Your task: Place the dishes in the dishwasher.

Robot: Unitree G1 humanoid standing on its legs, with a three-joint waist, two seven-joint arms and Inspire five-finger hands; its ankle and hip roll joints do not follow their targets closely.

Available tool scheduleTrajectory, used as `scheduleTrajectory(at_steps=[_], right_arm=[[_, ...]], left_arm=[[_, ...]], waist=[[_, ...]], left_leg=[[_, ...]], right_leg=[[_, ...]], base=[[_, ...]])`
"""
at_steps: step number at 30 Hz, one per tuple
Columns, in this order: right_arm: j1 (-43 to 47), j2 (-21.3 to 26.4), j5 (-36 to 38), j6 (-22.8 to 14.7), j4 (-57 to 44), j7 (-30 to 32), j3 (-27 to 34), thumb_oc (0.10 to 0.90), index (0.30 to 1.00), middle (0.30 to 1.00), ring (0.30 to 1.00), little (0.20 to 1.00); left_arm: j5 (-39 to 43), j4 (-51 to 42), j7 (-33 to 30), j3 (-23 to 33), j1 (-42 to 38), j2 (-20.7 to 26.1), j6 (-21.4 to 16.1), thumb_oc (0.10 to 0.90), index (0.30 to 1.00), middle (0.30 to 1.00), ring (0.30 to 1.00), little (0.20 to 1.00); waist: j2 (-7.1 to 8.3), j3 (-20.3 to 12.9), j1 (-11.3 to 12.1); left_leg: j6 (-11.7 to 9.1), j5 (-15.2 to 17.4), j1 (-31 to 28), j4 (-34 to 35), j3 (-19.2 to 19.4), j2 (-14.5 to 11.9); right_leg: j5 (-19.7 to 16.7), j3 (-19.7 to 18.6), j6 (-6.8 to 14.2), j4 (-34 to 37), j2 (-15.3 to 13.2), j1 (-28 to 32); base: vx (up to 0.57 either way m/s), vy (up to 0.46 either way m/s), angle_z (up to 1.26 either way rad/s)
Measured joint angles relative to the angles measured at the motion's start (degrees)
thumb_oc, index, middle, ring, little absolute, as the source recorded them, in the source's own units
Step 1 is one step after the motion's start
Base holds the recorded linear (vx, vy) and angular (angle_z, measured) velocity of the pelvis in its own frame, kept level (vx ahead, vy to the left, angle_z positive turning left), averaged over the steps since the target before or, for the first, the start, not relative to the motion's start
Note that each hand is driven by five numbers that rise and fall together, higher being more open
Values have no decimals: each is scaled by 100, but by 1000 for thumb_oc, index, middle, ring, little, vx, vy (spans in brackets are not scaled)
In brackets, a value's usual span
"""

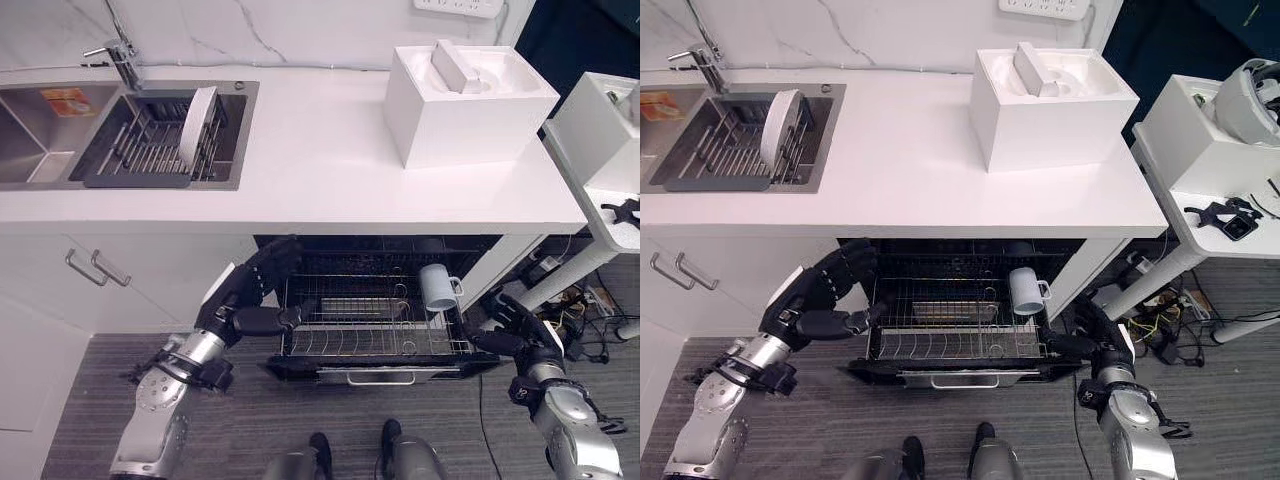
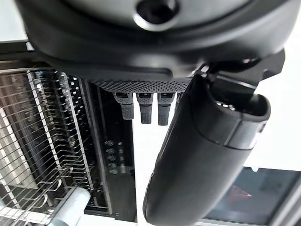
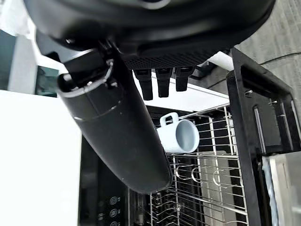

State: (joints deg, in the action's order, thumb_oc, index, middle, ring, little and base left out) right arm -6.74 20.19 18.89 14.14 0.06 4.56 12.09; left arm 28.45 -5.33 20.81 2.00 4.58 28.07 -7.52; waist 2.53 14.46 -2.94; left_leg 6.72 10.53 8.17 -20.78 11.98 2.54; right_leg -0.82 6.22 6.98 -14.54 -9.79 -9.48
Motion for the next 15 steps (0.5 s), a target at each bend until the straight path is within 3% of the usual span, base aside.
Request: scheduleTrajectory(at_steps=[1,3,6,7,8,9,10,11,12,13,14,15], right_arm=[[8,-30,91,-59,-453,19,-59,800,900,900,900,900],[238,15,96,-153,-446,119,-179,800,900,900,900,900],[266,187,98,-308,-469,246,-132,800,900,900,900,900],[184,195,97,-365,-464,245,-81,800,900,900,900,900],[130,219,97,-408,-455,219,0,800,900,900,900,900],[100,232,98,-418,-434,213,-4,800,900,900,900,900],[23,157,107,-545,-484,188,-114,800,900,900,900,900],[-48,-6,157,-603,-475,187,-67,800,900,900,900,900],[-223,-67,160,-601,-527,190,-77,800,900,900,900,900],[-430,35,159,-607,-720,207,-72,800,900,900,900,900],[-435,27,157,-652,-771,205,-83,800,900,900,900,900],[-433,61,157,-661,-868,196,-84,800,900,900,900,900]], left_arm=[[0,-55,11,58,20,101,2,800,900,900,900,900],[18,-141,-6,59,55,194,1,800,900,900,900,900],[95,-192,-2,53,-23,230,-1,800,900,900,900,900],[247,-194,-4,50,-31,167,-3,800,900,900,900,900],[291,-195,-10,50,9,21,-17,800,900,900,900,900],[291,-202,-13,51,36,-18,-34,800,900,900,900,900],[288,-235,4,66,286,56,-77,800,900,900,900,900],[274,-116,75,28,297,-51,-18,800,900,900,900,900],[273,-115,112,17,380,-62,8,800,900,900,900,900],[277,-219,121,0,464,-67,8,800,900,900,900,900],[281,-207,94,5,441,-40,13,800,900,900,900,900],[281,-220,93,-6,438,-48,13,800,900,900,900,900]], waist=[[-54,-12,-33],[-145,-17,-6],[-243,-25,-34],[-237,-31,13],[-300,-45,86],[-280,-60,66],[140,-228,262],[8,-200,172],[37,-245,169],[-126,-307,132],[-81,-268,112],[-79,-281,157]], left_leg=[[171,-24,125,10,196,-166],[169,-45,154,101,400,-352],[-56,-366,173,545,504,-202],[-124,-524,169,665,473,-81],[-59,-623,228,723,545,53],[-125,-647,287,826,657,143],[-391,15,1007,-297,897,317],[-244,360,1559,-1602,378,-116],[-469,444,1475,-1713,13,-290],[-628,231,938,-953,-309,-575],[-390,-202,695,-367,-176,-310],[-346,-428,512,33,-97,-205]], right_leg=[[-87,-140,39,86,110,-11],[550,342,-106,-726,460,33],[1391,-186,-286,-1125,1442,568],[1578,-269,-518,-1243,1724,703],[1779,-449,-603,-1145,1693,851],[1961,-390,-622,-1269,1720,873],[2347,-334,-1581,-1055,1317,704],[2320,-156,-1603,-1112,1350,639],[2308,-167,-1525,-1100,1340,649],[2329,-141,-1329,-1223,1417,620],[2375,-235,-1150,-1331,1207,495],[2378,-306,-1136,-1279,1140,447]], base=[[-127,237,-72],[-95,170,-81],[-71,59,-21],[-61,-43,-20],[-49,-120,-9],[-50,-221,-60],[-24,-249,-15],[-53,-245,-25],[-63,-181,34],[-80,-157,16],[-83,-120,2],[-66,-81,1]])
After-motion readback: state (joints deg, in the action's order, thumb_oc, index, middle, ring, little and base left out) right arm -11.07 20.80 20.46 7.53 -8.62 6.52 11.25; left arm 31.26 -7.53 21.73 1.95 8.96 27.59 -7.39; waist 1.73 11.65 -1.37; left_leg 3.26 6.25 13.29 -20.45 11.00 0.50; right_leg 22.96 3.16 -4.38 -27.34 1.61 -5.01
